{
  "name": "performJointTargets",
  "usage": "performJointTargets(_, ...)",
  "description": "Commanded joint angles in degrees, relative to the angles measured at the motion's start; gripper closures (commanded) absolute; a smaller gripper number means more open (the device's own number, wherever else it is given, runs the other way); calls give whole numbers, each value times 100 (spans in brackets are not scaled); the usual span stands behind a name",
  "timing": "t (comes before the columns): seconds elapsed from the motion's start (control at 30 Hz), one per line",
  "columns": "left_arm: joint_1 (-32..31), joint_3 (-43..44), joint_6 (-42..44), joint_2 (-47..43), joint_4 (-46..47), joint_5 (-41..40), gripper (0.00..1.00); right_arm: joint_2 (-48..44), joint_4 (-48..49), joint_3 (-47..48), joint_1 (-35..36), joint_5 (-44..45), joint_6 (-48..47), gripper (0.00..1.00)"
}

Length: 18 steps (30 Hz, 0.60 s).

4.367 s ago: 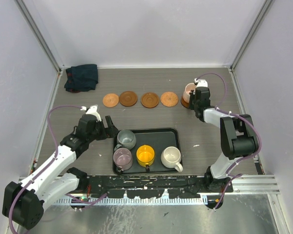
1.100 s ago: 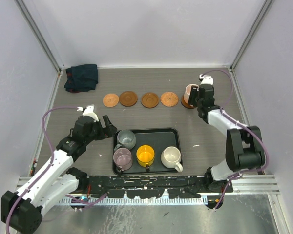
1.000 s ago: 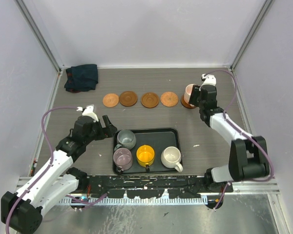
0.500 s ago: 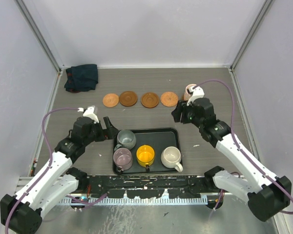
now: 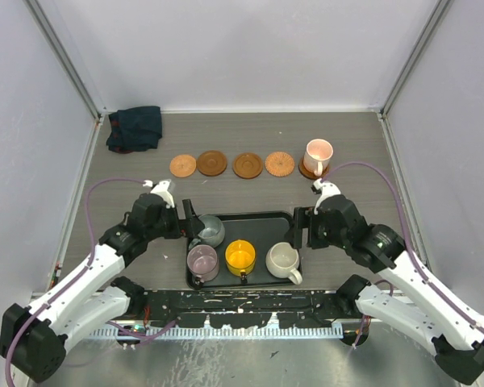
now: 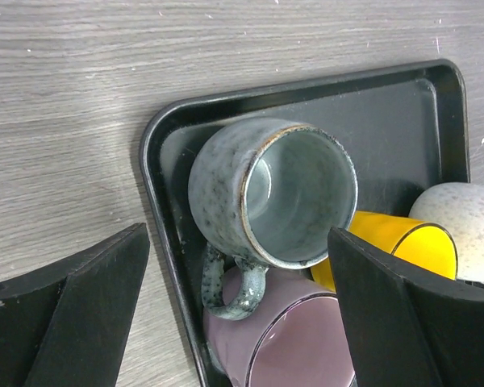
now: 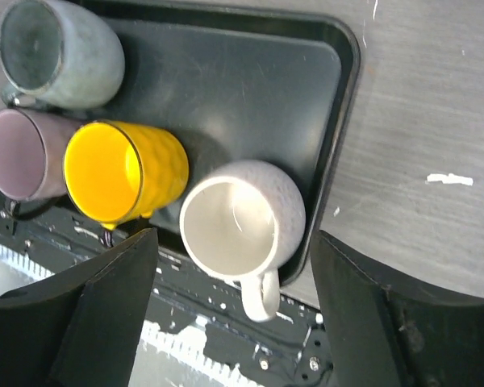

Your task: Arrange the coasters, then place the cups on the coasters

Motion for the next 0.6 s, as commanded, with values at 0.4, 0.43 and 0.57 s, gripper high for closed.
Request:
performJointTargets(0.4,-203,192,-75,157,197,-171,6,-633,-756,-957,100,-978,366,13)
performJointTargets(0.43,-200,199,-83,173,202,-174,6,-633,-701,-1023,123,-997,386,12)
performJointTargets(0.57,-206,221,-93,203,216,-212,5,-674,-581,-1053,233,-983,416,11)
